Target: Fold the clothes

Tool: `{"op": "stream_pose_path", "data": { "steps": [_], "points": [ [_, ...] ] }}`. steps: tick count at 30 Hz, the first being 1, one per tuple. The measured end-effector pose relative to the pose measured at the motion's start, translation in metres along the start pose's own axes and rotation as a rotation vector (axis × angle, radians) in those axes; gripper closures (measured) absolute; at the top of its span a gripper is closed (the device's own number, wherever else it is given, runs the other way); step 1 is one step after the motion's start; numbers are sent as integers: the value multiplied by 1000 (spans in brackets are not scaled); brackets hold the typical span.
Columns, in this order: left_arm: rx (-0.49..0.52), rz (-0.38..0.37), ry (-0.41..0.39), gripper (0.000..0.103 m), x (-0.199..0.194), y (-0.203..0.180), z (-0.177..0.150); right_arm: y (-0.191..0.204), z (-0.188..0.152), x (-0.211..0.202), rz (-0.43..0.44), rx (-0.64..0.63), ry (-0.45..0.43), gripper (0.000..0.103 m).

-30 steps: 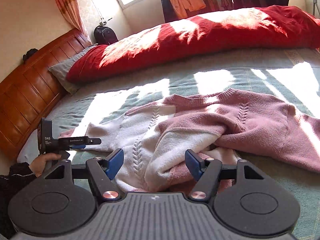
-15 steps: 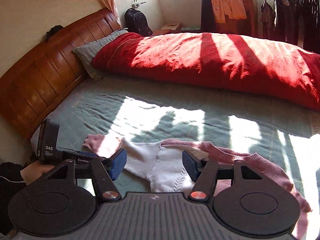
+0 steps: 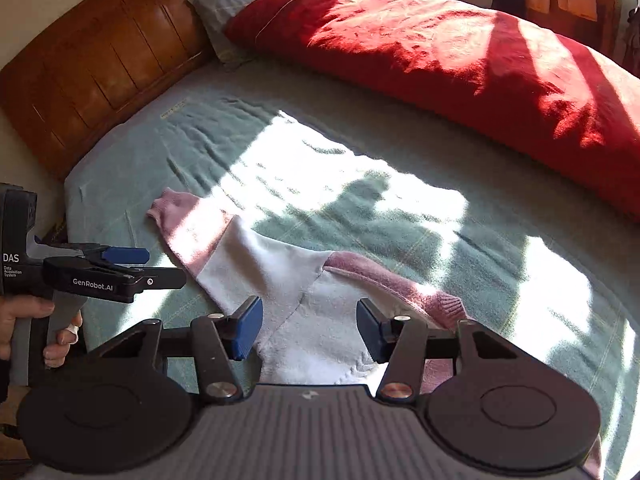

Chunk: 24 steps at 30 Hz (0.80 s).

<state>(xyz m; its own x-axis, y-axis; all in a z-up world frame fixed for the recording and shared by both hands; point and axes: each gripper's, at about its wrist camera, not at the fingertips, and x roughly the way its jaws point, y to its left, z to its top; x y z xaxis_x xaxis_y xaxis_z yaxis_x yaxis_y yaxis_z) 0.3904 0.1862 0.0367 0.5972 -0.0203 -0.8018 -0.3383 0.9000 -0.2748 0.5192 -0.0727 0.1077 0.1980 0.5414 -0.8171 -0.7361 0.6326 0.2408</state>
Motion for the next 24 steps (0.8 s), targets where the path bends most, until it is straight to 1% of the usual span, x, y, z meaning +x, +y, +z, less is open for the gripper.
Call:
{"op": "stream_pose_path", "data": {
  "steps": [5,11,13,15,17,20,21,22,23,24],
  "points": [
    [-36,-5,-11,1,18,23,6,3,29,85,12,-143,79,49],
    [-79,-20,-22,1,36,51,14,22,60,169,52,-334,161,49],
    [-93,-25,-25,1,41,60,17,29,65,190,54,-411,184,49],
    [-108,-31,-28,1,47,69,20,31,68,211,73,-455,213,49],
    [-124,-43,-27,1,52,74,21,33,65,225,87,-496,244,49],
    [-129,-42,-33,1,57,79,21,34,59,241,102,-545,281,49],
    [-131,-42,-35,1,59,81,21,33,56,243,105,-556,290,52],
    [-134,-41,-36,1,61,82,21,34,54,244,110,-566,298,61],
    [-141,-41,-35,1,63,84,20,36,53,240,118,-573,306,82],
    [-148,-41,-33,1,66,85,19,39,51,237,114,-591,307,91]
  ]
}}
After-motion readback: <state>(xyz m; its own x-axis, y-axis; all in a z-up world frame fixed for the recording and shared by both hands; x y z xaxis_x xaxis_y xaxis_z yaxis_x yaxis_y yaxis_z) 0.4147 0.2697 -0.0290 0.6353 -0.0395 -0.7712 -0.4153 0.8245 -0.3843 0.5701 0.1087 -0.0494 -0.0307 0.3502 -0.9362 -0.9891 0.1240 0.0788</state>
